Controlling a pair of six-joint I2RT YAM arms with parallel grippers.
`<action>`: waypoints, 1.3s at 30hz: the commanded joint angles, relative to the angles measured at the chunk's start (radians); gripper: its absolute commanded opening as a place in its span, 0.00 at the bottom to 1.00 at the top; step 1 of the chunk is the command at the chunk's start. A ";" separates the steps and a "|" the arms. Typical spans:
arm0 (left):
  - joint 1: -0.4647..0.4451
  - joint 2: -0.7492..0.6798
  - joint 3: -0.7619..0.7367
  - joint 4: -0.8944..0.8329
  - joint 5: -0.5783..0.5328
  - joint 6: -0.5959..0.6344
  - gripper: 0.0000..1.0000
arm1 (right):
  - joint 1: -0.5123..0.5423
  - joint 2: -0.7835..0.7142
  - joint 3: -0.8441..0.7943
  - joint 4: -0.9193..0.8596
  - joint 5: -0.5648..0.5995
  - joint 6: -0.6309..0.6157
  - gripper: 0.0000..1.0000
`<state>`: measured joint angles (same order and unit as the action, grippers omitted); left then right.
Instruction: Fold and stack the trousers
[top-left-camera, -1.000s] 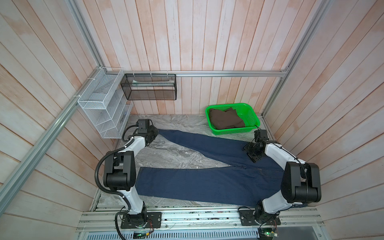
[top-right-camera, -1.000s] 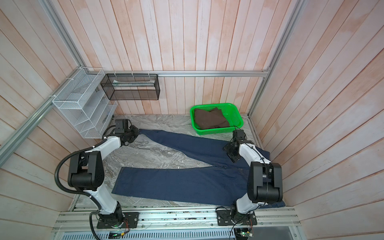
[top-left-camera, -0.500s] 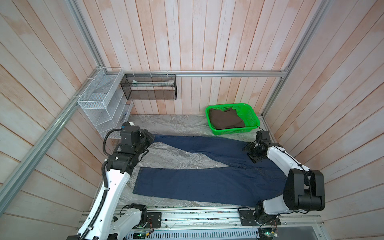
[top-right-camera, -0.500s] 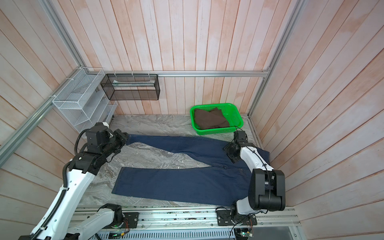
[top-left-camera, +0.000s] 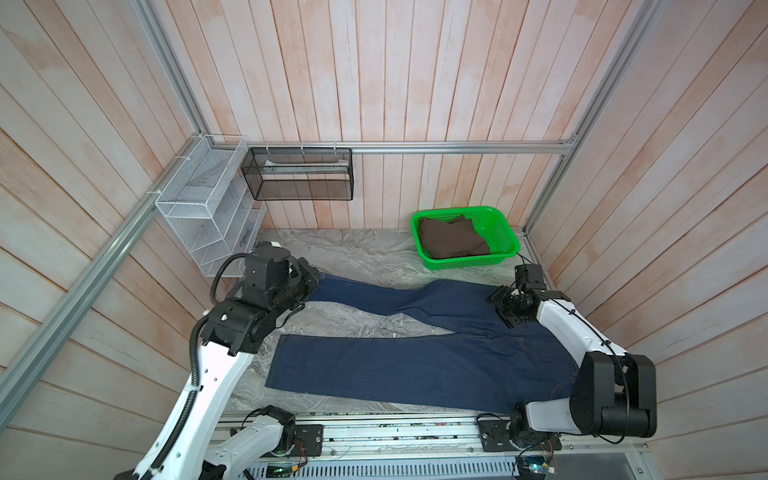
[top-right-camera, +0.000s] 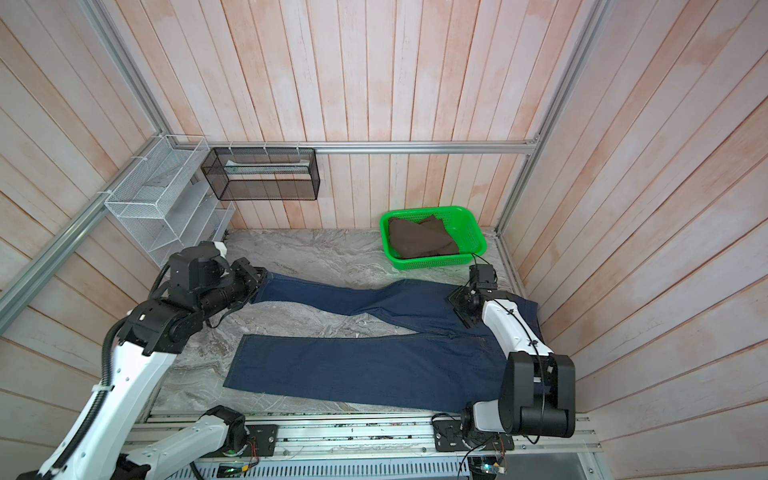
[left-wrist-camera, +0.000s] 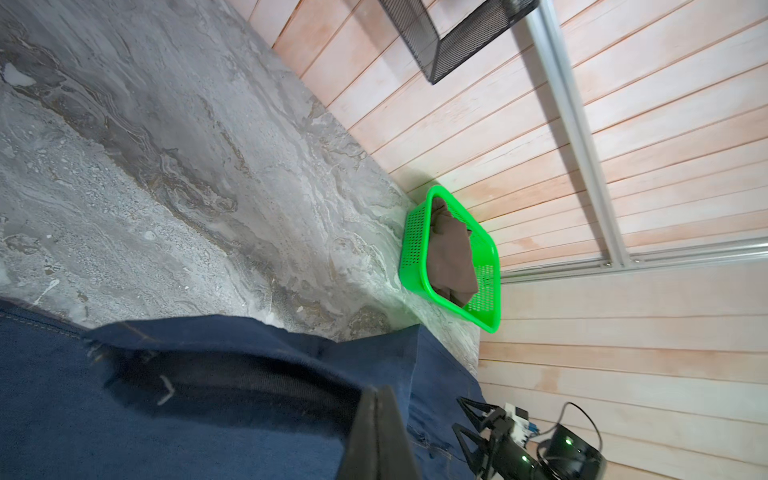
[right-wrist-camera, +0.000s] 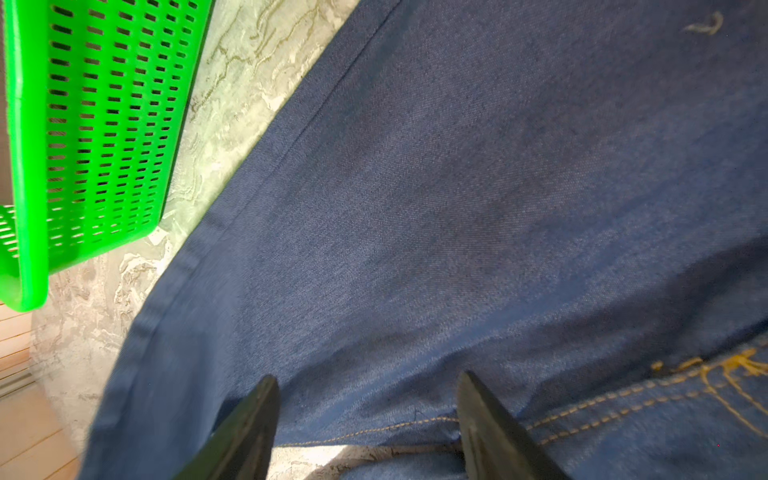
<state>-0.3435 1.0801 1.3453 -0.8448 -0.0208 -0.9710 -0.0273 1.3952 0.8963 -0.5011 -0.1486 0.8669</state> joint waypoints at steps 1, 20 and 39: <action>0.005 0.050 0.016 0.061 -0.080 0.022 0.00 | 0.004 0.013 0.004 -0.014 -0.003 -0.015 0.68; 0.322 0.622 0.126 0.382 0.117 0.057 0.00 | 0.008 0.142 0.082 -0.006 -0.002 -0.021 0.68; 0.426 0.980 0.398 0.392 0.191 0.018 0.00 | 0.033 0.269 0.152 0.004 0.024 -0.005 0.68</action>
<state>0.0734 2.0022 1.6970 -0.4473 0.1547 -0.9470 -0.0074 1.6447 1.0161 -0.4934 -0.1459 0.8608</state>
